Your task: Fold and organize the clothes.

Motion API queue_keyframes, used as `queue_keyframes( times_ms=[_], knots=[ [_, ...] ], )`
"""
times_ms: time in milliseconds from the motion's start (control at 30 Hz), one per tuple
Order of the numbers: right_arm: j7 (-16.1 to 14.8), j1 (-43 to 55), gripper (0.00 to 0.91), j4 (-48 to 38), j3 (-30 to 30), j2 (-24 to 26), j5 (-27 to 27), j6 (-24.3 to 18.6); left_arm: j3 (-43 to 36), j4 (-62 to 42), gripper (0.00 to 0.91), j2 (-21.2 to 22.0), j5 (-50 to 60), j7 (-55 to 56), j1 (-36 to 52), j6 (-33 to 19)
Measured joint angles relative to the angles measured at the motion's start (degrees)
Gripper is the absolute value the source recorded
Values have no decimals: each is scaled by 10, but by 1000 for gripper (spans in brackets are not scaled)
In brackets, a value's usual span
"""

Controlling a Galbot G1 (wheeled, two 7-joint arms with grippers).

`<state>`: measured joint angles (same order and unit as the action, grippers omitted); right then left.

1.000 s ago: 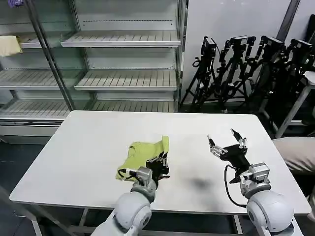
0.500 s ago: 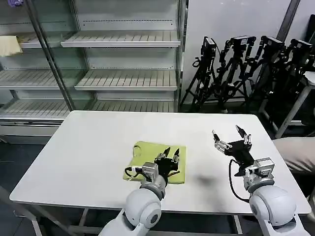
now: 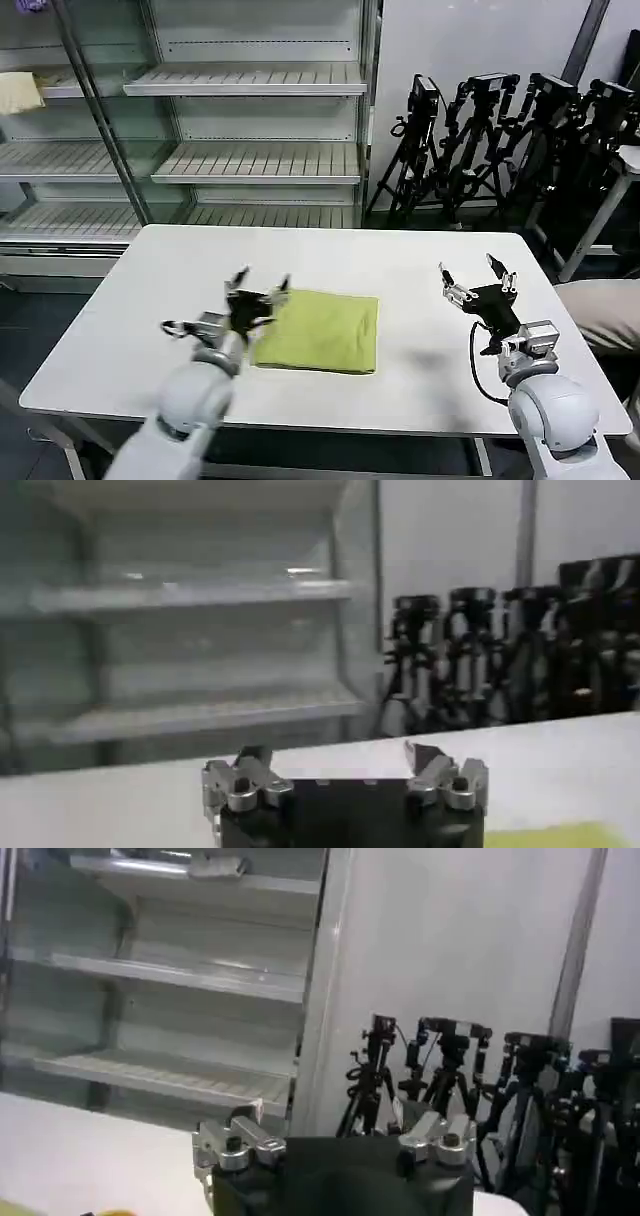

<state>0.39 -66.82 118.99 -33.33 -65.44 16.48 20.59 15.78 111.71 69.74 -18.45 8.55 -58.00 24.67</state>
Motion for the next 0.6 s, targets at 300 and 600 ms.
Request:
queue_keyframes(
  times_ms=[300, 600],
  knots=[
    [7, -3, 907, -9, 12, -6, -30, -14, 95, -29, 907, -42, 37, -88, -29, -81],
    [11, -8, 907, -18, 24, -8, -50, -33, 130, -47, 907, -50, 68, -126, -43, -129]
  ],
)
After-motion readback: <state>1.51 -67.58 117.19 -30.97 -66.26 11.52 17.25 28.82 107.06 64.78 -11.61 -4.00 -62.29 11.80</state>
